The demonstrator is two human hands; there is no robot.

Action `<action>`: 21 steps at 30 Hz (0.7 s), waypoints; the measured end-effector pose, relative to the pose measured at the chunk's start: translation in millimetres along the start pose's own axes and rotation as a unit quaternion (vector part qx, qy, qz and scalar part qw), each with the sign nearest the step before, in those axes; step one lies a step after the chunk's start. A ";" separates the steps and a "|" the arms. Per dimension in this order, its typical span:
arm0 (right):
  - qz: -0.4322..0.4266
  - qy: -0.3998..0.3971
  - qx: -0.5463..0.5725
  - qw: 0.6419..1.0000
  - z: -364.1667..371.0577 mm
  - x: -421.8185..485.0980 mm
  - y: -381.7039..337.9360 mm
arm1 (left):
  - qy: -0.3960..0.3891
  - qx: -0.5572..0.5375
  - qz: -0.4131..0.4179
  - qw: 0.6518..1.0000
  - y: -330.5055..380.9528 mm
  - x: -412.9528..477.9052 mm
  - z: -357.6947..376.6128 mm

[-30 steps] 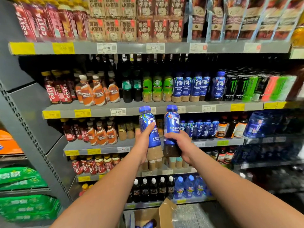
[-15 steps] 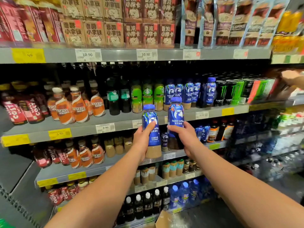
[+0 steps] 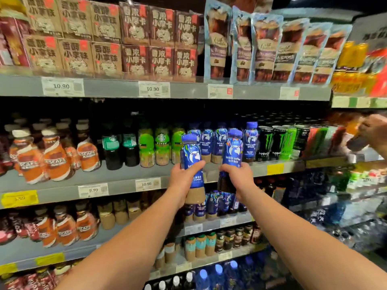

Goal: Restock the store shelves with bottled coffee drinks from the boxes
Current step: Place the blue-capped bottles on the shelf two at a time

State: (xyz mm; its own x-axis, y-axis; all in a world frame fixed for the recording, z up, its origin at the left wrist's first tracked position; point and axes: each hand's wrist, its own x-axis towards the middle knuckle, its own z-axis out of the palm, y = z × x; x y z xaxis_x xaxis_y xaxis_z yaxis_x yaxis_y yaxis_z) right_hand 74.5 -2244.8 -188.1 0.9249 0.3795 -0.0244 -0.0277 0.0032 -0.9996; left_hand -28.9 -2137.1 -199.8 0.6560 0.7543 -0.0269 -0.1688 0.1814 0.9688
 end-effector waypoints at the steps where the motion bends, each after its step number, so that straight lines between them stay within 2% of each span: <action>1: -0.006 0.005 0.002 1.000 -3.5 12.9 -1.8 | 0.011 -0.001 0.006 1.000 0.5 6.8 8.1; 7: -0.061 0.001 -0.010 0.998 -23.1 70.9 -18.0 | 0.058 0.029 0.044 0.997 2.0 43.6 50.8; 11: -0.103 0.024 -0.076 0.991 -24.4 100.2 -17.9 | 0.077 0.050 0.061 0.994 -3.4 62.5 69.3; 21: -0.109 0.091 -0.170 0.975 -10.7 136.3 -8.5 | 0.097 0.121 0.078 0.985 2.4 87.3 85.3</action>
State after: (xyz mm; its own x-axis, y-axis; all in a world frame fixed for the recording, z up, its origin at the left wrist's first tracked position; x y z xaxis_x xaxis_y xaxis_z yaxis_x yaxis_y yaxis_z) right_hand 204.9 -2203.0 -183.1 0.9473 0.2339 0.2190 0.2769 -0.2537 -0.9268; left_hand 90.7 -2124.7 -178.8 0.4792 0.8715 0.1041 -0.0608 -0.0853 0.9945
